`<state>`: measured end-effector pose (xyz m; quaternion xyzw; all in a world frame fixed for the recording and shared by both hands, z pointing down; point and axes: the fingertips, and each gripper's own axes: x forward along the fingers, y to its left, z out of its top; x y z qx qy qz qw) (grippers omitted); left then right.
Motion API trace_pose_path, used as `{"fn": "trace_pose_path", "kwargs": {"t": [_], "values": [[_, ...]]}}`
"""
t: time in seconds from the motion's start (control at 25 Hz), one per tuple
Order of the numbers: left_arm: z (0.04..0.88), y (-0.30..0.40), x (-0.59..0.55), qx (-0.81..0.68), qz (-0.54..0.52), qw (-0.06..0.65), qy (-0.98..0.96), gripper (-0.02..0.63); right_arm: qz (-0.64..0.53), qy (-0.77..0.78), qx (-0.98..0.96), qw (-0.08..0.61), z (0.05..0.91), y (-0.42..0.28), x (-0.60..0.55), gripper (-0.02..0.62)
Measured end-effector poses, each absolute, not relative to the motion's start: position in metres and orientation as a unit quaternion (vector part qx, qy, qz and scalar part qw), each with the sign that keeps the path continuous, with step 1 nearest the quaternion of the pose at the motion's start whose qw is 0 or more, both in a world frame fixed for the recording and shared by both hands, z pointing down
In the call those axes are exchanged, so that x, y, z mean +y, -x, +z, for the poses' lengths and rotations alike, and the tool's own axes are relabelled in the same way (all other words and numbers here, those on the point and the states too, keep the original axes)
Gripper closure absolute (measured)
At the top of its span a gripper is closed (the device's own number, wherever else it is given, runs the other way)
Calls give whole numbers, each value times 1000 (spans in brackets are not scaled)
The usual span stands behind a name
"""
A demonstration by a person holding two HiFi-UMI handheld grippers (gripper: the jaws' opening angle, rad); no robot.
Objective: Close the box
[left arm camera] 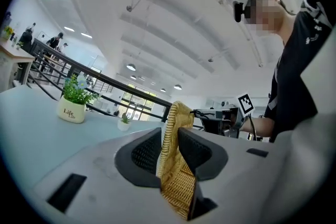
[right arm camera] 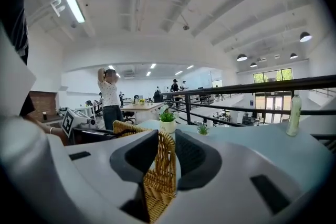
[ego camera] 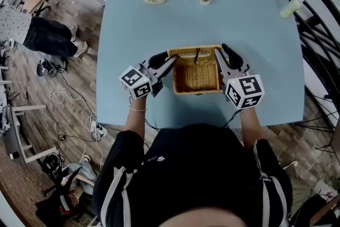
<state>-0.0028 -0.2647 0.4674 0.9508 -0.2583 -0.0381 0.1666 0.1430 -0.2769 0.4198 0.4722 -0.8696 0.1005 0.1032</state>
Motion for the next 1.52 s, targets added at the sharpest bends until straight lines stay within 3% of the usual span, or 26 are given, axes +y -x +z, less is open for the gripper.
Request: {"fn": "trace_pose_path", "kwargs": {"t": [0.48,1.52], "values": [[464,-1,-251,-353,-8,152,-923,449,99,-448,-884,95,417,-144,-258,495],[473,6,-183,-451,-17,169,-876,449,124,-373,-914,96,440,-149,-188,486]]}}
